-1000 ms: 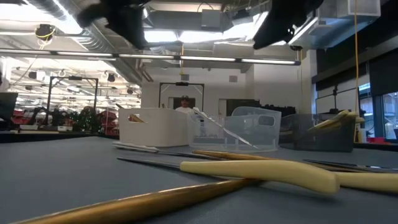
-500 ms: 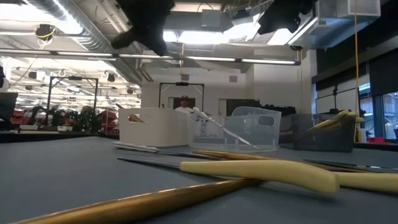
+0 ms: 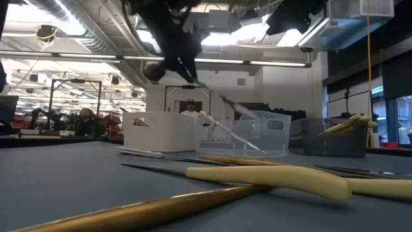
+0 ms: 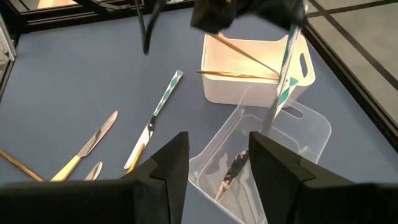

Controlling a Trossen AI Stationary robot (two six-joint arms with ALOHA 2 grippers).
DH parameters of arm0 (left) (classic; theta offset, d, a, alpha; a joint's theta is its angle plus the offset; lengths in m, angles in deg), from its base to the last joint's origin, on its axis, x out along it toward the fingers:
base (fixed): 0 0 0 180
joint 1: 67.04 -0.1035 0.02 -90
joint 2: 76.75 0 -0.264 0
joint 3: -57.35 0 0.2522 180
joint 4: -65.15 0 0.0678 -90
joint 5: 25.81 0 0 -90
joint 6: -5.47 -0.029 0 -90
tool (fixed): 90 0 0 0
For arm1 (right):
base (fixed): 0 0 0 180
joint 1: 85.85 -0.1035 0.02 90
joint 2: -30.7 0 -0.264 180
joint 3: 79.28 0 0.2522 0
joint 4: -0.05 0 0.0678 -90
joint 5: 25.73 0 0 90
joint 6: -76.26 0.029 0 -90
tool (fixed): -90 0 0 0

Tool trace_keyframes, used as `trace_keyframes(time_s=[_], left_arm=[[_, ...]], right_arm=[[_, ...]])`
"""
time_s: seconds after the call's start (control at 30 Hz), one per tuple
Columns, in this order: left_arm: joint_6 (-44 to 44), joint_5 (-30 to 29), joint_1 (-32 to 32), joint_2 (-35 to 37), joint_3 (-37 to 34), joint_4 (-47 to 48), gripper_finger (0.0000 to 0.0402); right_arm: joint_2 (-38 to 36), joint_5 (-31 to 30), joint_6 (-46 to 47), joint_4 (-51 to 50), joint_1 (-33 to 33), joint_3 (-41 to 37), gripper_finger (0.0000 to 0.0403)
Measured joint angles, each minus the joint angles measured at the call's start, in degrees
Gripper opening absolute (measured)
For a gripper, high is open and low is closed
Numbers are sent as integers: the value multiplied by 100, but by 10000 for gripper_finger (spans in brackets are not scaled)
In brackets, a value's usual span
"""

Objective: Sort silverware by color (type)
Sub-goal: Put the green knife into the transparent bin

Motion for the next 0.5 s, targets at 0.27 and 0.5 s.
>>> trace_keyframes(time_s=[0.27, 0.5], left_arm=[[-7, 329, -9, -509, 0, 17, 46], [4, 477, -12, -771, 0, -7, 46]], right_arm=[[0, -1, -7, -2, 0, 0, 154], [0, 0, -44, -6, 0, 0, 154]])
